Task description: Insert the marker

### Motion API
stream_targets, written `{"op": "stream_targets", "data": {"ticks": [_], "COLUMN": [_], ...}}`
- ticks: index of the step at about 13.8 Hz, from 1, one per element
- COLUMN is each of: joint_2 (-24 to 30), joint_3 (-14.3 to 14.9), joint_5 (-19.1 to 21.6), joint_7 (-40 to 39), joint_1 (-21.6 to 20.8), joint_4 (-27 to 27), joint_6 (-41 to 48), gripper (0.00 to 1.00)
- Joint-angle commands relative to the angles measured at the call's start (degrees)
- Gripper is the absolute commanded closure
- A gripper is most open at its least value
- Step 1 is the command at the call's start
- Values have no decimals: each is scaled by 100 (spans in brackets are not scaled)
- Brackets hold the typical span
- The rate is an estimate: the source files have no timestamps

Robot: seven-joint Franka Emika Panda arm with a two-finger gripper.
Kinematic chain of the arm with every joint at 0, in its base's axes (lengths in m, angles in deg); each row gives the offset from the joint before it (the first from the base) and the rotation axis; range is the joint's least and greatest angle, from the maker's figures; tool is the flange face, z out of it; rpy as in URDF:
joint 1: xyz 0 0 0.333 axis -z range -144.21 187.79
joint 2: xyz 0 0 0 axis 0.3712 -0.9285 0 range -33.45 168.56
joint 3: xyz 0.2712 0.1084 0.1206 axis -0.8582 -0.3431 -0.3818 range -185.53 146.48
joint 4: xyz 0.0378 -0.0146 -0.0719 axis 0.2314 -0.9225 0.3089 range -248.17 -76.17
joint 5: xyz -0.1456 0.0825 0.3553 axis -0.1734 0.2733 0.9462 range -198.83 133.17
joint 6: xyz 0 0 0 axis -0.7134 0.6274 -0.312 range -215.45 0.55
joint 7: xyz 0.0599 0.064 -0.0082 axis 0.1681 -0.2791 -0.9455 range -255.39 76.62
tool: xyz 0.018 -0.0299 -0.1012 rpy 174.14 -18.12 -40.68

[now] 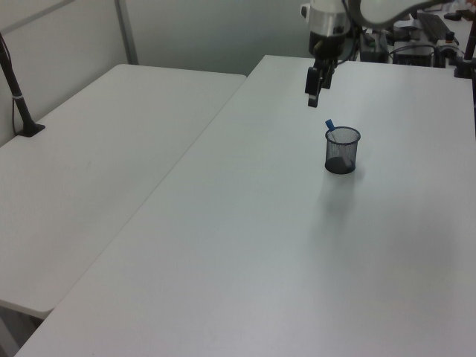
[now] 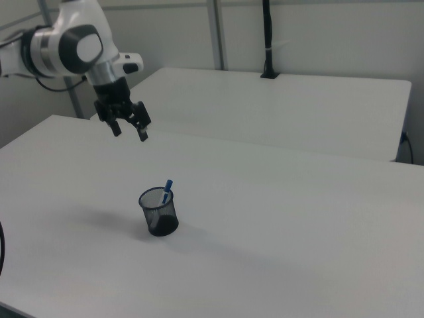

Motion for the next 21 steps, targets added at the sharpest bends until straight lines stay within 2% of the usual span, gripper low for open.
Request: {"op": "stream_targets", "data": {"ticks": [1,3,5,6,18,21], "joint_2": [-106,-28,139,149,412,684], "joint_3": [34,86,165,192,227,227], "joint_5": [208,138,112,112,191,208], "joint_7": [-576,-777,-1556,-1613,-1561,-1552], "joint_1": [-30,13,57,58,93,180], "joint_4": [756,976,995,995,942,925], "joint_6": [1095,1579,1687,1696,2090,2179], "gripper": [0,0,0,0,0,0]}}
